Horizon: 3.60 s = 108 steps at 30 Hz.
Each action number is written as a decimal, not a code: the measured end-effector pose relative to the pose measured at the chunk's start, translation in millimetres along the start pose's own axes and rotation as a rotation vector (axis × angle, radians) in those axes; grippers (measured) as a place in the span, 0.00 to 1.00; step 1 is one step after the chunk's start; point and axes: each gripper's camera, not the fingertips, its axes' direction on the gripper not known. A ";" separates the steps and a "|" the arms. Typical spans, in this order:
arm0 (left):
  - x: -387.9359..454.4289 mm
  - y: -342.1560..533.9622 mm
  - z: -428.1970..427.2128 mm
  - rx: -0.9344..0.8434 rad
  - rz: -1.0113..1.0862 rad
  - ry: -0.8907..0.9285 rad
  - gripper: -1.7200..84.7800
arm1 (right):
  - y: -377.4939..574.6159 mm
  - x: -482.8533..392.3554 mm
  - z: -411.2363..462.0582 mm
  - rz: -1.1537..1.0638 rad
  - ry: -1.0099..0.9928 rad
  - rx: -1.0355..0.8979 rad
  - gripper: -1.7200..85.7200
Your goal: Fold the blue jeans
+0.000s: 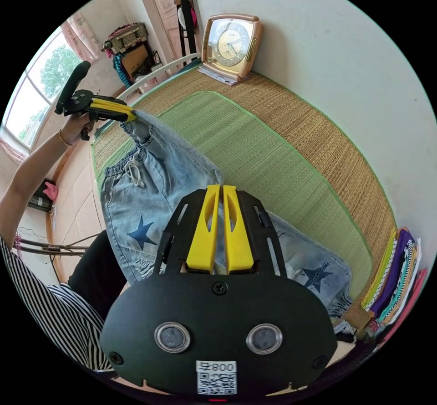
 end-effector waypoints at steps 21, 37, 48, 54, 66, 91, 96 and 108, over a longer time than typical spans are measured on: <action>102.9 123.2 -46.7 -0.103 0.089 -0.033 0.03 | 131.1 -136.4 -4.3 -0.031 -0.013 -0.071 0.03; 124.7 187.8 -8.2 -0.245 0.170 -0.031 0.03 | 192.7 -221.0 81.3 -0.108 -0.180 -0.190 0.03; 120.8 216.1 22.7 -0.297 0.169 -0.018 0.03 | 210.5 -257.5 135.4 -0.124 -0.241 -0.244 0.03; 117.9 232.7 43.8 -0.320 0.163 -0.013 0.03 | 218.5 -268.9 160.0 -0.104 -0.260 -0.257 0.03; 104.5 265.8 80.7 -0.331 0.147 -0.011 0.03 | 230.3 -292.7 197.4 -0.098 -0.261 -0.264 0.03; 57.6 342.3 149.9 -0.307 0.075 0.011 0.03 | 246.7 -329.6 252.2 -0.142 -0.217 -0.287 0.04; 48.0 361.5 152.2 -0.273 0.048 0.029 0.03 | 248.8 -327.5 258.0 -0.137 -0.212 -0.287 0.04; 34.0 424.0 166.7 -0.130 -0.089 -0.035 0.03 | 253.5 -308.9 264.4 -0.113 -0.220 -0.288 0.04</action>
